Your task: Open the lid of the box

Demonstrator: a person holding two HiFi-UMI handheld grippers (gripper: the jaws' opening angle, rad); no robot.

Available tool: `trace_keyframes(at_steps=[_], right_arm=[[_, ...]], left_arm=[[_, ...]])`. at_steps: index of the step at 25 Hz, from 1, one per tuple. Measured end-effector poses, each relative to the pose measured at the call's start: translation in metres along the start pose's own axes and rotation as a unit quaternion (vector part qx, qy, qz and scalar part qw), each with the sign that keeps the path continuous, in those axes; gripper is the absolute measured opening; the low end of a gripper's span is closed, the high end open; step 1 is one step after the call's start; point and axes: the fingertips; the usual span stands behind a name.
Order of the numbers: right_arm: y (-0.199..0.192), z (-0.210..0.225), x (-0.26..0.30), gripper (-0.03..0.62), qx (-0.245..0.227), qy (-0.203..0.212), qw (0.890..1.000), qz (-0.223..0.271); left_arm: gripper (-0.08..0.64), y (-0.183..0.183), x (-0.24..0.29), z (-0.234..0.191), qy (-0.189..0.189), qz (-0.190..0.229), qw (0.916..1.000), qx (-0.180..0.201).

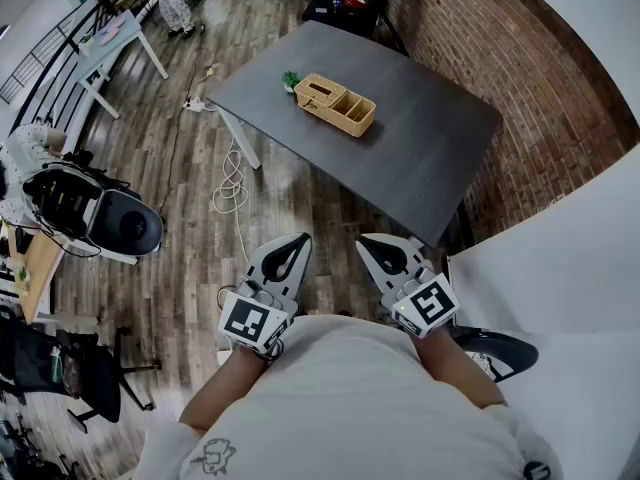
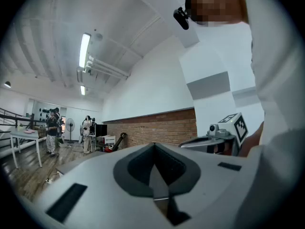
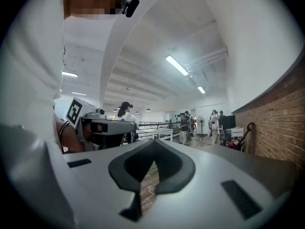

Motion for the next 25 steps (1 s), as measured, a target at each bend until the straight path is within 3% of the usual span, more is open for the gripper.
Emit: trace_keyframes(at_steps=[15,25], right_arm=[[0.004,0.002,-0.008,0.005,-0.007,-0.006,1.0,0.004],[-0.006,-0.002,0.014,0.006,0.004,-0.001,1.0,-0.003]], left_arm=[[0.011,0.003,0.003,0.007,-0.005,0.013,0.9999,0.002],[0.011,-0.002,-0.004,-0.016,0.007,0.008,0.9999,-0.001]])
Point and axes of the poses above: the fingertips, and each gripper's own axes: x forward along the fingers, z to its right, y out of its top, and after that the axes turned 12 degrees about -x, right-handed
